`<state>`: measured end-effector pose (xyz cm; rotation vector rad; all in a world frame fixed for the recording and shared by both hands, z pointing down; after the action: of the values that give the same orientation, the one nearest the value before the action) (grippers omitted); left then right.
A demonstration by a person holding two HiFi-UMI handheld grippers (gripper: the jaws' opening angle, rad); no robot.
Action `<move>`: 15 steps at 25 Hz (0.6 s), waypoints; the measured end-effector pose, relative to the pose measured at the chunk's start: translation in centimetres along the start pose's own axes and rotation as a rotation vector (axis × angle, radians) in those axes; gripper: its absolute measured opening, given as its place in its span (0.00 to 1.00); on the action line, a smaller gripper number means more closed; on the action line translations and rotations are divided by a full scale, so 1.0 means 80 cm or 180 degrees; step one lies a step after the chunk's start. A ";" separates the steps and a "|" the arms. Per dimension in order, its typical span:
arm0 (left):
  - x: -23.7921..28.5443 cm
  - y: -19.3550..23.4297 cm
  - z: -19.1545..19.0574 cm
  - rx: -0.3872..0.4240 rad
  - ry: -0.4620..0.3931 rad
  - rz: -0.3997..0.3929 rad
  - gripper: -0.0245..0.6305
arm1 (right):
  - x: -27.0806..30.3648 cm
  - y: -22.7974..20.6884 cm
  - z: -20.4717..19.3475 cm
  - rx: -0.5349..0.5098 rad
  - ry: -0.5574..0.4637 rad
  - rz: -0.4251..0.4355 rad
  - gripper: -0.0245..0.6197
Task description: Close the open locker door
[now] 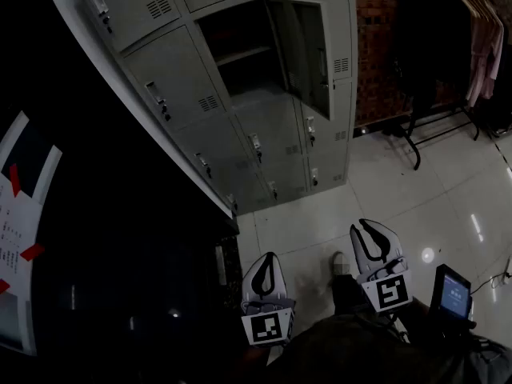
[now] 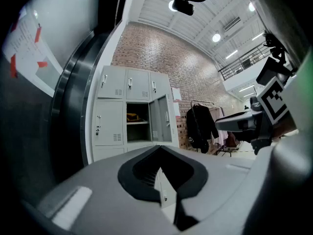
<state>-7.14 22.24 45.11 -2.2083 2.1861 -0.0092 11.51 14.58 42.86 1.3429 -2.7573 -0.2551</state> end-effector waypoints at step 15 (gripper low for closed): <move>0.303 0.004 0.040 0.0044 -0.0096 0.0142 0.04 | 0.247 -0.197 -0.009 0.0012 -0.0097 0.0172 0.17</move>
<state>-7.10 -1.93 41.46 -2.1375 2.2122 0.0099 11.59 -10.59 40.54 1.2736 -2.8155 -0.2697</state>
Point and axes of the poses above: the fingertips, and each gripper's own axes: x forward along the fingers, y to its left, z out of its top, the point moved 3 cm from there along -x, backward along the fingers, and after that the axes turned 5 degrees about -x, right-handed, at the moved point
